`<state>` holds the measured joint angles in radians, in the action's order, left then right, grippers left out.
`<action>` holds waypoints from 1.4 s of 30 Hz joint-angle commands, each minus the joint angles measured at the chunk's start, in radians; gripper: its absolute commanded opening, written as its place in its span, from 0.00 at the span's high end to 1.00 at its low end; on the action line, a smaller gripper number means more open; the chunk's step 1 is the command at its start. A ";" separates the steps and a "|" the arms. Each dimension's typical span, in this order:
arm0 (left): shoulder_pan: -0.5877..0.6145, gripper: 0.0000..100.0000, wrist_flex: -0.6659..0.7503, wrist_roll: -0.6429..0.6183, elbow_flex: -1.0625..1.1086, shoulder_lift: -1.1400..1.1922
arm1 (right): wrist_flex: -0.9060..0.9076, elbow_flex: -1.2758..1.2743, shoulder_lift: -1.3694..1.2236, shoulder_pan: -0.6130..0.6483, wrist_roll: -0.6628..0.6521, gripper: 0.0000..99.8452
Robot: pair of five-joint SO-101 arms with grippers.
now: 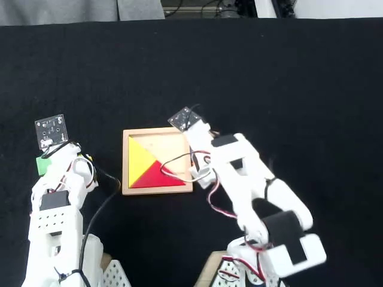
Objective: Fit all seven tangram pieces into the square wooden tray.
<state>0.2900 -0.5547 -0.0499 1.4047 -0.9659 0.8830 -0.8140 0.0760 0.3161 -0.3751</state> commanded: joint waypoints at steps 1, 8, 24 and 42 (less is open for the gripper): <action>0.001 0.97 0.018 -0.011 -0.007 -0.015 | -0.002 0.082 -0.038 0.009 -0.003 0.82; 0.001 0.97 0.018 -0.011 -0.007 -0.015 | 0.011 0.096 -0.044 0.009 -0.003 0.96; 0.005 0.97 0.012 -0.011 -0.007 -0.015 | 0.146 0.117 0.297 0.021 0.002 0.96; 0.004 0.97 0.017 -0.011 0.005 -0.017 | 0.209 0.309 0.288 0.210 0.528 0.96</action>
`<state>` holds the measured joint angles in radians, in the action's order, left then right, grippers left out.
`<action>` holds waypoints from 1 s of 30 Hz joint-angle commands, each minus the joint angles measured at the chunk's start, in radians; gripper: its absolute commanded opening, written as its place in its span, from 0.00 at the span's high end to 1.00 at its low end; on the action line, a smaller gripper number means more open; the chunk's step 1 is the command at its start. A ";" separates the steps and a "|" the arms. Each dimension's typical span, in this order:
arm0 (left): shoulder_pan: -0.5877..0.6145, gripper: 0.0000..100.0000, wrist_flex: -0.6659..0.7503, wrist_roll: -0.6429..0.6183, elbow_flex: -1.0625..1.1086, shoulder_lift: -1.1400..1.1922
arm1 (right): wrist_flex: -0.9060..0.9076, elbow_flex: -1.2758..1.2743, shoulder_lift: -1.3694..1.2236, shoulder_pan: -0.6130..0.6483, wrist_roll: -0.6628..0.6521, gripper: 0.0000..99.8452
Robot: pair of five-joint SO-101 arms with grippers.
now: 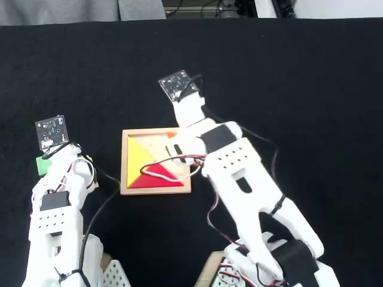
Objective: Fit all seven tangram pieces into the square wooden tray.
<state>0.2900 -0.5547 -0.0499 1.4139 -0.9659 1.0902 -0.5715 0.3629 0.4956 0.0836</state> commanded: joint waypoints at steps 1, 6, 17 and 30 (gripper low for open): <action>0.002 0.97 0.017 -0.011 -0.004 -0.017 | 0.000 0.070 -0.016 0.041 0.106 0.96; 0.001 0.97 0.018 -0.011 -0.005 -0.017 | -0.018 0.068 -0.125 0.087 0.308 0.90; 0.001 0.97 0.017 -0.011 -0.005 -0.017 | -0.018 0.225 -0.398 0.037 0.396 0.99; 0.001 0.97 0.017 -0.011 -0.005 -0.017 | -0.020 0.239 -0.449 0.035 0.391 0.98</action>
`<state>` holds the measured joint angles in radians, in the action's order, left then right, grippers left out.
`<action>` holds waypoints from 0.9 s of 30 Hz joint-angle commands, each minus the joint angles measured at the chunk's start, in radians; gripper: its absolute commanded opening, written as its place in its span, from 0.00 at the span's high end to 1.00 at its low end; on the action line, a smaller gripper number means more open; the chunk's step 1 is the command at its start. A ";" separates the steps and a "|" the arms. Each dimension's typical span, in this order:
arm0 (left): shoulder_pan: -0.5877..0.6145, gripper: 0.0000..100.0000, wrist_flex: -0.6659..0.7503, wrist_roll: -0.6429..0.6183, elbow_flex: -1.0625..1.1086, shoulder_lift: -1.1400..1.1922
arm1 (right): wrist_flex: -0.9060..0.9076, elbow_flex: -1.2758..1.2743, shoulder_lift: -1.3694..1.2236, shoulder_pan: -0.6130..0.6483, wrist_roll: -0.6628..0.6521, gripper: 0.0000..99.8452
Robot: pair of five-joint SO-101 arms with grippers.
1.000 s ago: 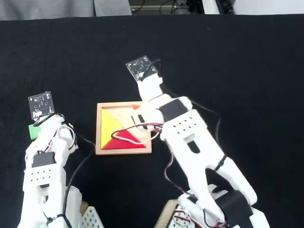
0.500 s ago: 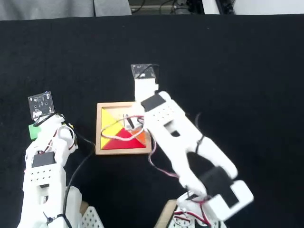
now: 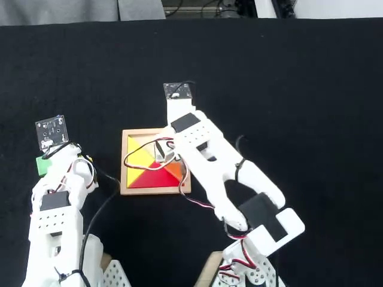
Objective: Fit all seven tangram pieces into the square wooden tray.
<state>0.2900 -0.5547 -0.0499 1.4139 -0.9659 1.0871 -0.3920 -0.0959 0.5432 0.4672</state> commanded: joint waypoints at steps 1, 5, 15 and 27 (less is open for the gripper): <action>0.001 0.97 0.017 -0.011 -0.005 -0.017 | -0.017 0.059 0.010 -0.012 0.009 0.98; 0.001 0.97 0.017 -0.011 -0.005 -0.017 | -0.011 0.059 0.004 -0.011 0.012 0.90; -0.001 0.97 0.017 -0.011 -0.005 -0.017 | -0.009 0.054 0.002 -0.009 0.008 0.83; -0.001 0.97 0.018 -0.011 -0.005 -0.017 | -0.018 0.131 0.047 -0.014 -0.204 0.97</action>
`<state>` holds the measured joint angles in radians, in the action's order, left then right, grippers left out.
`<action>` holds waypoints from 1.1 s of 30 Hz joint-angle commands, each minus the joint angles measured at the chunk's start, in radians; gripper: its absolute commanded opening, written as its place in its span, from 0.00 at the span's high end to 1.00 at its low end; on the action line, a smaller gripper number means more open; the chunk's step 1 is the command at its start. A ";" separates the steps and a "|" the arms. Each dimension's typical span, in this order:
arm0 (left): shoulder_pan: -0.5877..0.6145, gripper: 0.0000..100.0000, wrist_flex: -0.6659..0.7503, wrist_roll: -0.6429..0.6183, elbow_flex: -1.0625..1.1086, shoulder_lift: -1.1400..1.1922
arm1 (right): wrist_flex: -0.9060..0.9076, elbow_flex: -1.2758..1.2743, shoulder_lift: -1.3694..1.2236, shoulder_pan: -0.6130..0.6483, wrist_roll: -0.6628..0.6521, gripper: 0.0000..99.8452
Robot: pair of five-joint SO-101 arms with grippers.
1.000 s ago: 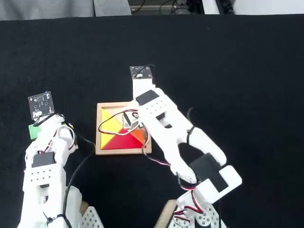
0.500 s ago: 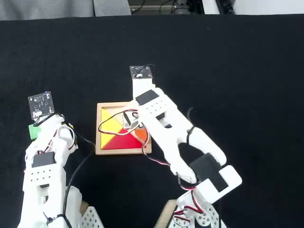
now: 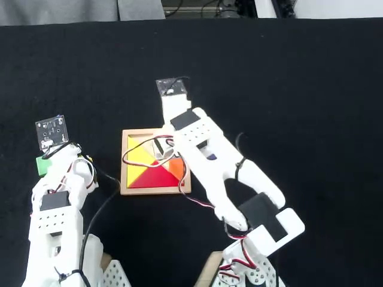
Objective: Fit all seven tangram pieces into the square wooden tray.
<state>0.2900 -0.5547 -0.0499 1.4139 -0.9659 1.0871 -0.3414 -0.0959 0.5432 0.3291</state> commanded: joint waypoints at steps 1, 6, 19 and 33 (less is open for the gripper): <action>-0.001 0.97 0.018 -0.011 -0.005 -0.017 | -0.023 0.099 0.045 -0.014 -0.080 0.99; -0.001 0.97 0.018 -0.011 -0.005 -0.017 | -0.140 0.136 -0.021 -0.023 -0.184 0.99; -0.001 0.97 0.018 -0.011 -0.005 -0.017 | -0.236 0.136 -0.147 -0.098 -0.325 0.99; -0.001 0.97 0.018 -0.011 -0.005 -0.017 | -0.245 0.166 -0.222 -0.098 -0.324 0.99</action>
<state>0.2900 -0.5547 -0.0499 1.4139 -0.9659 0.8600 -0.2555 -0.3122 0.4557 0.0130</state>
